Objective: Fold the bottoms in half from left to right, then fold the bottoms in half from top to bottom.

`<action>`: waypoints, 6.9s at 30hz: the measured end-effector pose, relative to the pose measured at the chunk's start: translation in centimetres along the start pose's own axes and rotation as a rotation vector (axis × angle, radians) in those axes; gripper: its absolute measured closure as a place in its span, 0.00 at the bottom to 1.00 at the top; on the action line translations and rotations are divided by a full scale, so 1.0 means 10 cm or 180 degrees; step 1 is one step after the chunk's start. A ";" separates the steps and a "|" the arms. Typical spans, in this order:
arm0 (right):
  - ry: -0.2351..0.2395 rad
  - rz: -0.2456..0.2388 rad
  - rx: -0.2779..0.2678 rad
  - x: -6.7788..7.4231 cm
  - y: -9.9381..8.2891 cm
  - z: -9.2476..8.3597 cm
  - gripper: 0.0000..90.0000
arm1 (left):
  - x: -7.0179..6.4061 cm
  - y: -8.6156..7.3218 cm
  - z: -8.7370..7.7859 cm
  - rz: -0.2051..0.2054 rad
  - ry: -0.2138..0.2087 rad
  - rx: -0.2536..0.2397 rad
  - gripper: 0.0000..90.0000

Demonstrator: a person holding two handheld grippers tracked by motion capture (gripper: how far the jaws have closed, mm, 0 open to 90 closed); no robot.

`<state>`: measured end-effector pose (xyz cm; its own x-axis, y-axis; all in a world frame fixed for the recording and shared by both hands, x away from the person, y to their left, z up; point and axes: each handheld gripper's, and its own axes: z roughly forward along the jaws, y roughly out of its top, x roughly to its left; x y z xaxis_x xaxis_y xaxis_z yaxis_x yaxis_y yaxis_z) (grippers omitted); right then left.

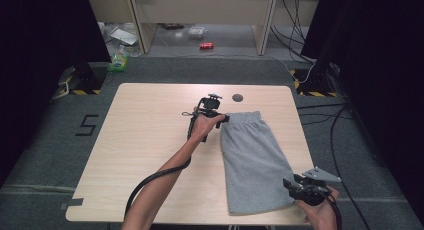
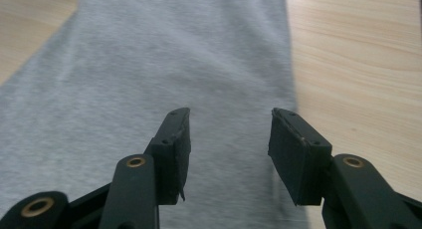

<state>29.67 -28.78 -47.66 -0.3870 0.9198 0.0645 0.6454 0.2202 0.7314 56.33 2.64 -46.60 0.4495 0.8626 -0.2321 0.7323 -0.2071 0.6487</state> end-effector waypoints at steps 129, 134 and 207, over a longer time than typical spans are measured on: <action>0.1278 -0.1094 -0.0153 2.10 0.89 1.03 0.57 | 1.03 -0.20 -0.25 -0.0103 0.0267 0.0003 0.65; 0.1142 -0.0975 -0.0171 1.88 1.01 1.11 0.53 | 1.03 -0.21 -0.25 -0.0113 0.0245 -0.0007 0.64; 0.0692 -0.0074 0.0371 0.54 2.05 2.63 0.69 | 1.13 -0.36 -0.28 -0.0320 0.0109 -0.0155 0.62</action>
<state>58.14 -10.79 -50.18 -0.5272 0.8254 0.2022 0.7013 0.2882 0.6521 57.31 14.39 -49.56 0.3568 0.8933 -0.2733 0.7467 -0.0969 0.6581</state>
